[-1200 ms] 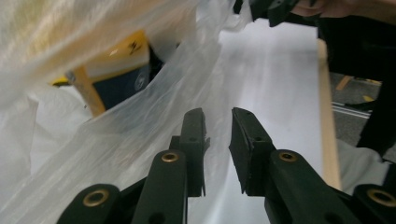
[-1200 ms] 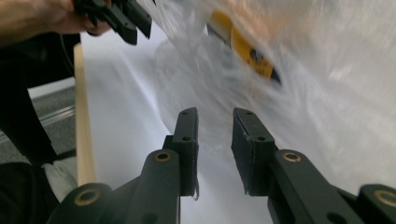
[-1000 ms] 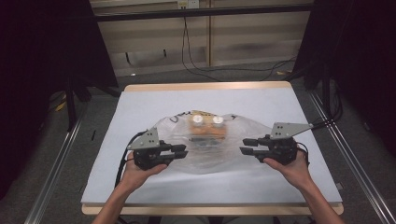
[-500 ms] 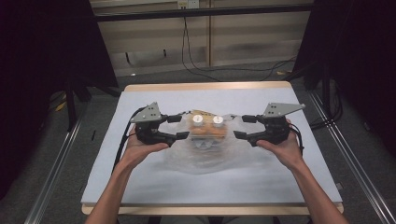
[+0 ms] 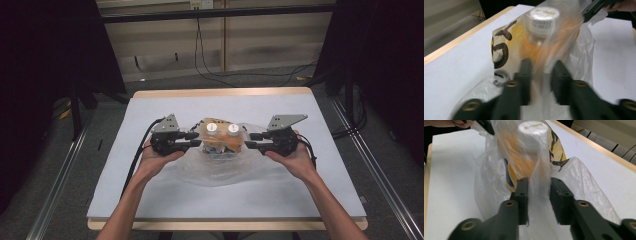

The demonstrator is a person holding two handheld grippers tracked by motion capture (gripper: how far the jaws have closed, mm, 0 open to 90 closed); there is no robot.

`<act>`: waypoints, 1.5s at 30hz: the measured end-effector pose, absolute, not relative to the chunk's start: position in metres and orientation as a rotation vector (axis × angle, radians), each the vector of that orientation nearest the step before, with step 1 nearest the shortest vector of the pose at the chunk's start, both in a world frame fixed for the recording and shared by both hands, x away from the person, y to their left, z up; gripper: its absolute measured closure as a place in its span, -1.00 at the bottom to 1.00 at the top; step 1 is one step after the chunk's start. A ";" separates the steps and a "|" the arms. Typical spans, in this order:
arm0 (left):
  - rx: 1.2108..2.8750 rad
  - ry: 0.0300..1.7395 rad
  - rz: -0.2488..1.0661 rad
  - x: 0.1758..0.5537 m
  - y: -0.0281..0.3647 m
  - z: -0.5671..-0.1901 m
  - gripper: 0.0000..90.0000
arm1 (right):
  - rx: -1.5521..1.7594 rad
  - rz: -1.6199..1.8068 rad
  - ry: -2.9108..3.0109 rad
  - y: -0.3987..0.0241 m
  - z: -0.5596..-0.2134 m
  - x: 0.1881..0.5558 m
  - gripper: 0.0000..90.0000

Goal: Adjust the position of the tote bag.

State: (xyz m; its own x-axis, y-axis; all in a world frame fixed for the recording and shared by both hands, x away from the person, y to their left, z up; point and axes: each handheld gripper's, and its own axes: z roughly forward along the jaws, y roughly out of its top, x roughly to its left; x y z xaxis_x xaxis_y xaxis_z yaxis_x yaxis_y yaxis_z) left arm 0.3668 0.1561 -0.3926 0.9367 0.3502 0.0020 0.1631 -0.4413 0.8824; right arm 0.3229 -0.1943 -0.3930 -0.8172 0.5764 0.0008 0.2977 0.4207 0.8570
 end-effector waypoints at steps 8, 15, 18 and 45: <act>1.956 0.321 0.196 0.365 0.159 -0.374 1.00 | 0.758 1.445 2.338 -0.202 -0.381 0.325 1.00; 1.955 0.360 0.214 0.377 0.156 -0.362 1.00 | 0.773 1.514 2.263 -0.204 -0.365 0.336 1.00; 1.976 0.428 0.210 0.388 0.157 -0.371 1.00 | 0.815 1.501 2.255 -0.204 -0.367 0.346 1.00; 2.253 0.580 0.106 0.398 0.165 -0.458 0.98 | 0.962 1.270 2.469 -0.194 -0.454 0.367 0.99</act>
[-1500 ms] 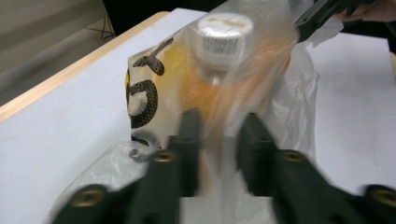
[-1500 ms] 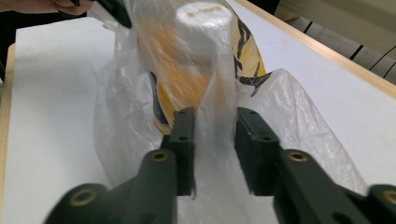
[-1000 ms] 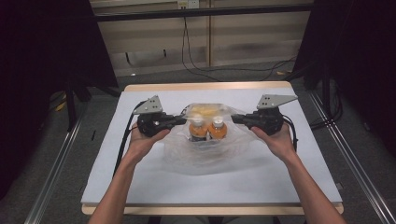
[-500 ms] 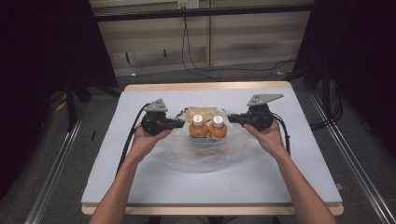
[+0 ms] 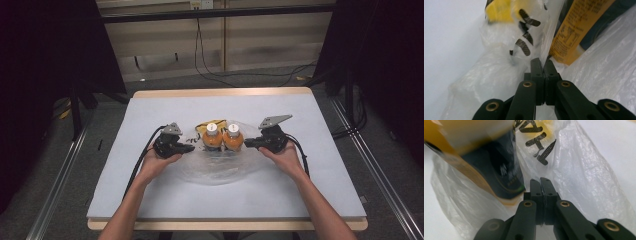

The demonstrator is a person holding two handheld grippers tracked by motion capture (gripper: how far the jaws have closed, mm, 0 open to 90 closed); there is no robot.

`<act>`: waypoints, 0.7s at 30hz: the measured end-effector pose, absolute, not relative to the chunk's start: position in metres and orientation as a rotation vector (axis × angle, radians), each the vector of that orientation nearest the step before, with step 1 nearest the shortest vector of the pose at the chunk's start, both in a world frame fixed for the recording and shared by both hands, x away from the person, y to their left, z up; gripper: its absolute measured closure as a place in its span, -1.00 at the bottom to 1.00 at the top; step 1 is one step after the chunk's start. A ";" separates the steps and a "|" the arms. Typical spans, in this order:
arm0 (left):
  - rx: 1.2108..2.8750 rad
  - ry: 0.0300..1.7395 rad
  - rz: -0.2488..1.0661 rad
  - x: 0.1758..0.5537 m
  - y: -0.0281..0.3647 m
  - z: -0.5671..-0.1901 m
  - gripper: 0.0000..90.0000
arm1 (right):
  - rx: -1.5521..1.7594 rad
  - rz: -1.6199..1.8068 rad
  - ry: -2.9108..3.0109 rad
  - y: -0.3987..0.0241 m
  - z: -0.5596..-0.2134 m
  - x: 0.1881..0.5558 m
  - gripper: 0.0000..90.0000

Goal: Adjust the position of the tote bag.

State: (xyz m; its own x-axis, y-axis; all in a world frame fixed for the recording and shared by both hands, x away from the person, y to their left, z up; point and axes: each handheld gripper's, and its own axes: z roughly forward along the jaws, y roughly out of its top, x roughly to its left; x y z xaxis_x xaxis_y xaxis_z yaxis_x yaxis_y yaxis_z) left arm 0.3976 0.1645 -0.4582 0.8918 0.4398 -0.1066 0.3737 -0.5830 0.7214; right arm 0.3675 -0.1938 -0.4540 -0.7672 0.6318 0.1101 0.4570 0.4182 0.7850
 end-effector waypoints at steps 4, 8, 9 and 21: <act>2.287 0.577 0.105 0.397 0.165 -0.463 0.94 | 0.994 1.227 2.503 -0.194 -0.467 0.369 0.99; 2.305 0.591 0.110 0.396 0.169 -0.467 0.89 | 0.998 1.187 2.523 -0.193 -0.473 0.371 0.96; 2.296 0.597 0.115 0.396 0.172 -0.469 0.89 | 0.995 1.175 2.529 -0.193 -0.475 0.371 0.96; 2.338 0.647 0.176 0.392 0.189 -0.475 0.82 | 0.958 1.014 2.516 -0.201 -0.482 0.363 0.88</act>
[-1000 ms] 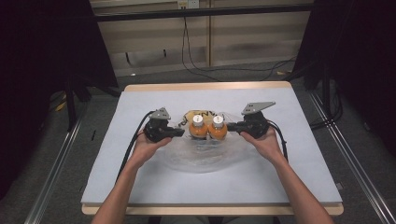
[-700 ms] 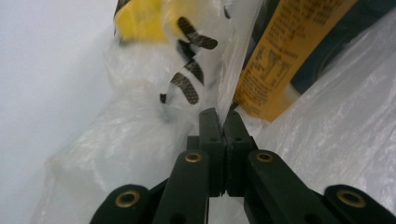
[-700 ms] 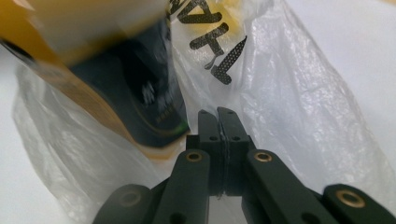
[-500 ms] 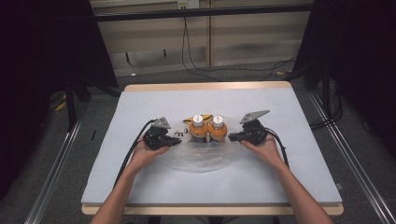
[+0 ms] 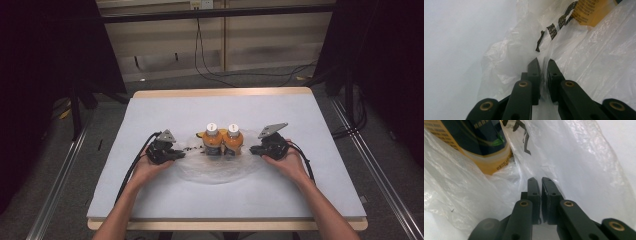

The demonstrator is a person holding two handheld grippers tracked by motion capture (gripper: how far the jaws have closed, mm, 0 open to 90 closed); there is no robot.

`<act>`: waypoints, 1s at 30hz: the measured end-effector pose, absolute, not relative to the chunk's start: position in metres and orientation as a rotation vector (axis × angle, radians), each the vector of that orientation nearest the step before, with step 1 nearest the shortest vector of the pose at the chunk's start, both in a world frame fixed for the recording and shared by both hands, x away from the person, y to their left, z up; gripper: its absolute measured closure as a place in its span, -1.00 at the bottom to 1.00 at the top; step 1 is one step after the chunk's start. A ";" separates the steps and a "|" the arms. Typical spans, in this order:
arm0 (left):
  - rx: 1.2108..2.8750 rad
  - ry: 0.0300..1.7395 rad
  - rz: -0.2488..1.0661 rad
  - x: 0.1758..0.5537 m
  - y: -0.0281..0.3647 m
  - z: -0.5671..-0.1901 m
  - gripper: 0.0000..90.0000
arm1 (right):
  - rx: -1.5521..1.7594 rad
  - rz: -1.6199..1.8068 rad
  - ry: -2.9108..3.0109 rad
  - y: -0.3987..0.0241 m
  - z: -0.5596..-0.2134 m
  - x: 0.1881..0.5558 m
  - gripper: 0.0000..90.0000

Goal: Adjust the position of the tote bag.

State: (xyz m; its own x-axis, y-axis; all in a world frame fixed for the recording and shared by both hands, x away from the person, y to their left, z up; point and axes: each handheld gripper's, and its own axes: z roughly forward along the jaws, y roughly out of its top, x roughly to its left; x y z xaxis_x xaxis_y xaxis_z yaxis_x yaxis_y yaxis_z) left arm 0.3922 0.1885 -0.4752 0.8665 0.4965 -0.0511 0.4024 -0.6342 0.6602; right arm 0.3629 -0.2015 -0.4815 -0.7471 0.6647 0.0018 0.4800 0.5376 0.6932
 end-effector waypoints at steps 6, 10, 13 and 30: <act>2.244 0.607 0.176 0.387 0.194 -0.461 0.45 | 1.019 1.104 2.471 -0.211 -0.475 0.360 0.54; 2.173 0.563 0.196 0.379 0.194 -0.439 0.30 | 1.011 1.215 2.420 -0.215 -0.454 0.357 0.30; 2.106 0.521 0.216 0.370 0.190 -0.421 0.27 | 0.965 1.281 2.372 -0.216 -0.433 0.348 0.33; 2.294 0.463 0.160 0.388 0.132 -0.449 0.95 | 0.839 1.150 2.597 -0.179 -0.449 0.351 1.00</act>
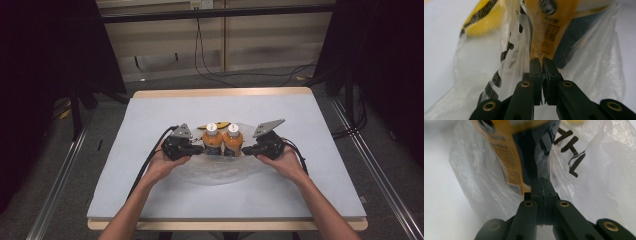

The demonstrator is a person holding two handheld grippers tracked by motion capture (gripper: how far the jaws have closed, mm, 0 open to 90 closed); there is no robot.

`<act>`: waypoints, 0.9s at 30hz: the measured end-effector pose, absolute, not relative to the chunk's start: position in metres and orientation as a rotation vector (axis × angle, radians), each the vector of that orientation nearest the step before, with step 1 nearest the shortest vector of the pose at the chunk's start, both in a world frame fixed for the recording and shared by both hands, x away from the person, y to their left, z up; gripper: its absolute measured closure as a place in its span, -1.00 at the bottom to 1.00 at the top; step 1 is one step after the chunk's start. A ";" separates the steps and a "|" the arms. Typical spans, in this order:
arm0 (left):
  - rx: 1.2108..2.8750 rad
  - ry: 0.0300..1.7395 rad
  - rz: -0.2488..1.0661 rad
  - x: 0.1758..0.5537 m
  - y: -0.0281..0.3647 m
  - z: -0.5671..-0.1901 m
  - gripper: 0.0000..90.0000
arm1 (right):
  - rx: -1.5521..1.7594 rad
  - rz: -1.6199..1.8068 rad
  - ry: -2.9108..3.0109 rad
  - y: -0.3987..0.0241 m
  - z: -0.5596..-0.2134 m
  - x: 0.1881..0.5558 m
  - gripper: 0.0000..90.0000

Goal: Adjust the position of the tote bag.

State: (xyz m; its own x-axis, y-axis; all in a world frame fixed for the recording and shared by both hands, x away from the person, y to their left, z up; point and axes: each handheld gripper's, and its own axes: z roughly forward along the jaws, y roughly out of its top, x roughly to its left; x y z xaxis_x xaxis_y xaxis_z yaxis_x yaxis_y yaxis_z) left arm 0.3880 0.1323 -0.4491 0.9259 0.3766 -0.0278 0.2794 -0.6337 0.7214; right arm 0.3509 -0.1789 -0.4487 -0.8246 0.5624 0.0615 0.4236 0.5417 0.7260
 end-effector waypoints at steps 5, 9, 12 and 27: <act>2.413 0.468 0.141 0.391 0.130 -0.465 0.94 | 0.861 1.062 2.634 -0.178 -0.461 0.358 1.00; 2.442 0.481 0.159 0.390 0.135 -0.470 0.88 | 0.808 0.899 2.673 -0.176 -0.472 0.359 0.99; 2.461 0.471 0.163 0.389 0.139 -0.469 0.85 | 0.800 0.851 2.659 -0.180 -0.471 0.359 0.99; 2.609 0.384 0.317 0.385 0.154 -0.462 0.85 | 0.725 0.536 2.634 -0.207 -0.464 0.360 1.00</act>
